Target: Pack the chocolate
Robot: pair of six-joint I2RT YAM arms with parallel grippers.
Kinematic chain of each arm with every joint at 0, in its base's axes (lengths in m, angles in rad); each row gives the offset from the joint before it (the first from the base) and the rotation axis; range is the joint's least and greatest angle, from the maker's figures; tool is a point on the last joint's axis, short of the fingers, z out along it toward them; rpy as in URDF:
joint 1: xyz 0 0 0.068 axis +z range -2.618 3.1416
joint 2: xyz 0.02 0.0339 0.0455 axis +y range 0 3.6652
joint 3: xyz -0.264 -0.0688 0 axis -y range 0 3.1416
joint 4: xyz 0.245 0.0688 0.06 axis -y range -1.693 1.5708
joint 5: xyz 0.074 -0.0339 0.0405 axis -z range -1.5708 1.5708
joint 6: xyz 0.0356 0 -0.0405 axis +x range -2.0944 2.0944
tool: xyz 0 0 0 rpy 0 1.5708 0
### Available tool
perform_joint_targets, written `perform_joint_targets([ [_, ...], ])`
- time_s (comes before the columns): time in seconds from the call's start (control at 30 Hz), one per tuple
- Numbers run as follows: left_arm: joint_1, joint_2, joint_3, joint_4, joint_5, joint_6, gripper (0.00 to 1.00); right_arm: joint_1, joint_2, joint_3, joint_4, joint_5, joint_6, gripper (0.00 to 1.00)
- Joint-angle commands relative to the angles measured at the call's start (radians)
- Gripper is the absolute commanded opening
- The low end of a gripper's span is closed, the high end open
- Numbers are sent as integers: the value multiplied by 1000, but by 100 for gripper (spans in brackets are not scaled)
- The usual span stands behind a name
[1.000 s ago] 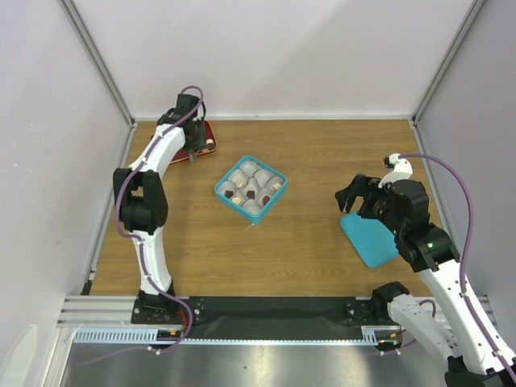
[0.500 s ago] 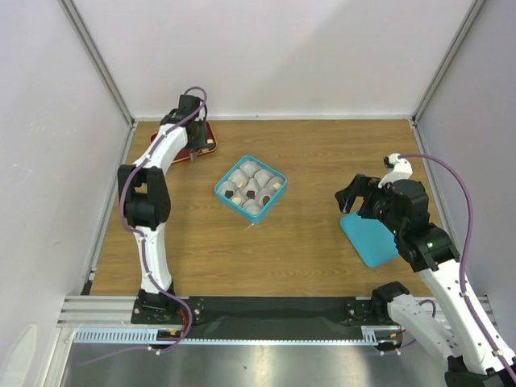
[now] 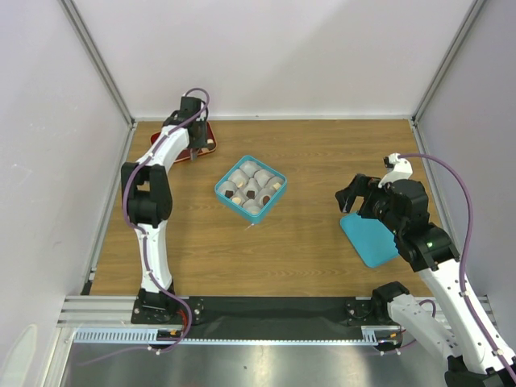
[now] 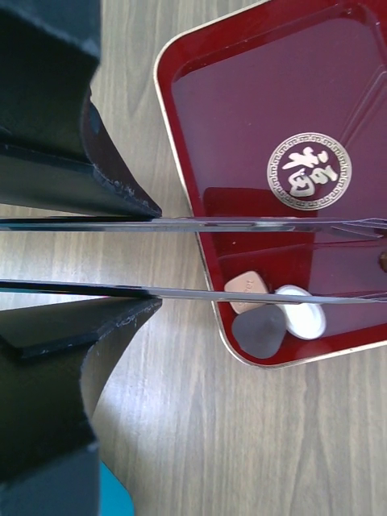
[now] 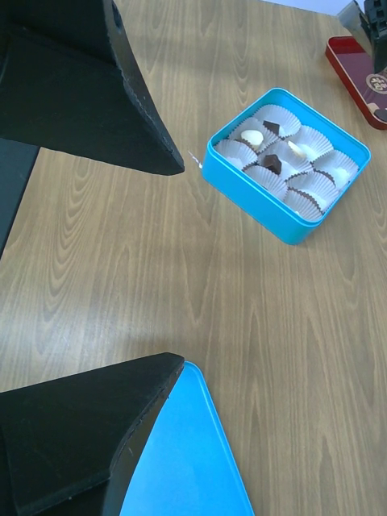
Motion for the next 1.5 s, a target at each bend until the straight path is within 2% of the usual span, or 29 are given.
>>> perform_joint_targets([
  [0.0, 11, 1, 19, 61, -22, 28, 47, -4, 3, 14, 6, 21, -18, 99],
  [0.57, 14, 47, 29, 83, -15, 52, 48, -4, 15, 4, 21, 24, -15, 99],
  [0.93, 14, 40, 45, 52, -17, 46, 39, -6, 17, -3, 26, 20, -12, 99],
  [1.13, 14, -12, 43, -3, -40, 14, 35, -6, 6, 14, 23, 12, -7, 99],
  [1.47, 8, -186, -20, -103, -8, -52, 33, -3, -13, 52, -3, -13, 2, 99],
])
